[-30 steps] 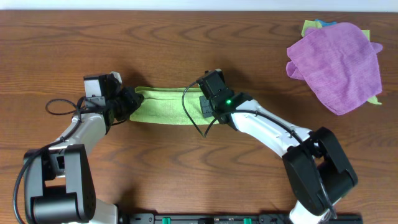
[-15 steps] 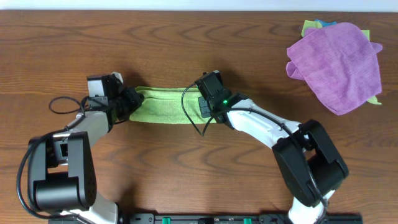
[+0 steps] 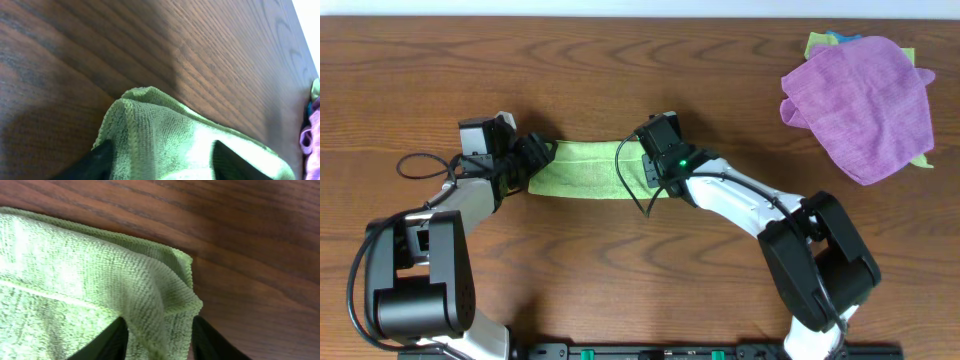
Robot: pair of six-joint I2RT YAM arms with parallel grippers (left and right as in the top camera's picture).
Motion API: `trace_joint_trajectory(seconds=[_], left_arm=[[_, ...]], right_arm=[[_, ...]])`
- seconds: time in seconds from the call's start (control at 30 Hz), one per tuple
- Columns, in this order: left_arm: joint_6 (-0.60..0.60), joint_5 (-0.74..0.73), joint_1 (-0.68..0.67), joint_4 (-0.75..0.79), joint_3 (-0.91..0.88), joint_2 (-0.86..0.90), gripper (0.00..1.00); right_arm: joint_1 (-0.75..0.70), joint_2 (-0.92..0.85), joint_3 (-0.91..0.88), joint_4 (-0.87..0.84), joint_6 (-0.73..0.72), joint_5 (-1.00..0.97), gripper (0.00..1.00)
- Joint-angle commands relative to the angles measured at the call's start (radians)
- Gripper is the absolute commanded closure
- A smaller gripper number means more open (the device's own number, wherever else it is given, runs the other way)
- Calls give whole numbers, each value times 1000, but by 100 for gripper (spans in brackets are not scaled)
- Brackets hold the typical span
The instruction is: Fold the cloth
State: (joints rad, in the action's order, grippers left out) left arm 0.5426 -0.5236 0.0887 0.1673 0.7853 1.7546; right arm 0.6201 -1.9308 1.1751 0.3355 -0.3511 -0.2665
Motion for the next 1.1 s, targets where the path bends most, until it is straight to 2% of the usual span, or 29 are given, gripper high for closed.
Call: trace_joint_trajectory(seconds=[0.0, 0.13, 0.27, 0.37, 0.47, 0.67, 0.7, 0.83, 0.9, 1.07], left_arm=[[-27, -28, 3, 3, 39, 7, 22], [-27, -53, 3, -10, 81, -14, 20], [-59, -48, 3, -128, 148, -39, 21], [-100, -45, 3, -259, 195, -41, 30], [-119, -42, 3, -330, 204, -41, 34], [-156, -6, 0, -409, 205, -41, 41], [-159, 4, -3, -417, 205, -41, 45], [-173, 76, -38, -456, 205, -41, 61], [-185, 129, -77, -462, 205, -40, 64], [-184, 286, -156, -461, 205, -40, 75]], right_arm=[[-6, 19, -4, 14, -2, -22, 56], [-6, 97, -3, 62, -45, -22, 52], [-6, 203, -3, 161, -146, -17, 43], [-7, 297, -3, 264, -250, 42, 34], [-10, 370, -3, 332, -326, 126, 26], [-21, 426, -5, 439, -414, 262, 19], [-24, 425, -8, 449, -427, 286, 19], [-33, 425, -46, 453, -490, 328, 11], [-45, 425, -89, 435, -522, 365, 10], [-85, 425, -229, 257, -550, 488, 14]])
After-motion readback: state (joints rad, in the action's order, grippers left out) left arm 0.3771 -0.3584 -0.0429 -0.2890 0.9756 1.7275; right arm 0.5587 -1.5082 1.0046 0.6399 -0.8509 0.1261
